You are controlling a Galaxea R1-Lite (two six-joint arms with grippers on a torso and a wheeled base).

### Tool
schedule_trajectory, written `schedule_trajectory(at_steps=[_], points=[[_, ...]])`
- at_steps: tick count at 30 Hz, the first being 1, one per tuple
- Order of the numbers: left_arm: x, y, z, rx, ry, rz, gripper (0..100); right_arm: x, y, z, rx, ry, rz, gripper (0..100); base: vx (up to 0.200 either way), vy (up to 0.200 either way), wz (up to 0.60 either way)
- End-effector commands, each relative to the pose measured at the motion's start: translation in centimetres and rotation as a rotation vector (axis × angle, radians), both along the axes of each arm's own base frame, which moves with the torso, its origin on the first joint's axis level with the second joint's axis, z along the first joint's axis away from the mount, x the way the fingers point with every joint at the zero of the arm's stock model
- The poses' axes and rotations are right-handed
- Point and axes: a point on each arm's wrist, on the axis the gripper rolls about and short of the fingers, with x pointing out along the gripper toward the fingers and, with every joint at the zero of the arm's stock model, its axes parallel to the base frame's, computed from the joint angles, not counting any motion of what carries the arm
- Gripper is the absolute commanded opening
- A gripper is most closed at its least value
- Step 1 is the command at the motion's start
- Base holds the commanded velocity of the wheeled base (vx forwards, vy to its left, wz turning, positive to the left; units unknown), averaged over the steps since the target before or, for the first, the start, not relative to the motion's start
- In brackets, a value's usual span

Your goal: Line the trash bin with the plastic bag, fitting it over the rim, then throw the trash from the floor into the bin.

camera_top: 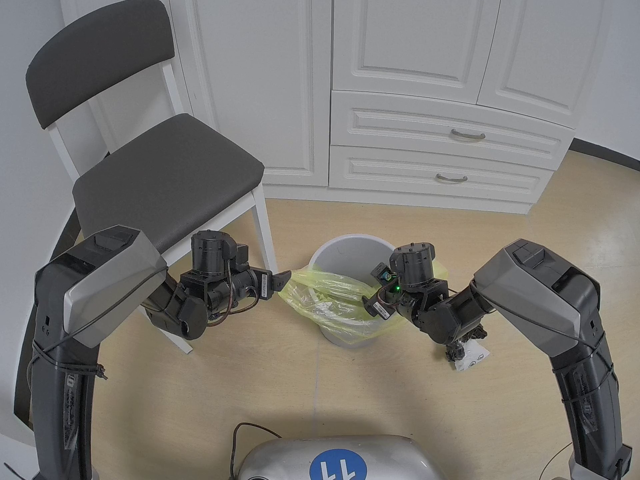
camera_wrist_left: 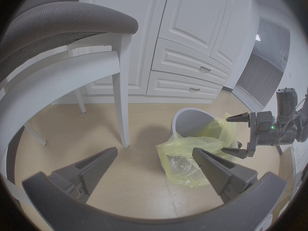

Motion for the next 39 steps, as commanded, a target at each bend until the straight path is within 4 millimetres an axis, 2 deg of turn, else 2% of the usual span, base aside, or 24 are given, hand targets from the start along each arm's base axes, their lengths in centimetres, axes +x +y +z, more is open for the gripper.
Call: schedule_trajectory(at_steps=[1,11,26,27,31,36,39], points=[[0.0,-0.1,-0.1,0.0,0.001,-0.001,100,0.3,0.4,-1.9,-0.009,0.017,0.004,100,0.0,0.0,0.0],[0.0,-0.1,-0.1,-0.001,-0.003,-0.003,100,-0.8,1.6,-2.7,-0.022,0.041,0.036,100,0.0,0.0,0.0],[0.0,-0.1,0.0,-0.002,-0.006,-0.001,100,-0.2,1.5,-2.7,-0.016,0.029,0.03,100,0.0,0.0,0.0],[0.0,-0.1,0.0,-0.002,-0.006,-0.003,100,-0.2,1.5,-2.7,-0.015,0.028,0.028,0,0.0,0.0,0.0],[0.0,-0.1,0.1,-0.003,-0.009,-0.001,100,-0.1,1.6,-2.4,-0.003,0.018,0.027,0,0.0,0.0,0.0],[-0.2,-0.1,1.1,-0.007,-0.03,0.002,100,0.2,1.6,-0.5,0.056,-0.018,0.009,0,0.0,0.0,0.0],[-0.4,-0.2,1.5,-0.011,-0.04,0.0,100,1.2,1.2,1.0,0.084,-0.062,-0.007,0,0.0,0.0,0.0]])
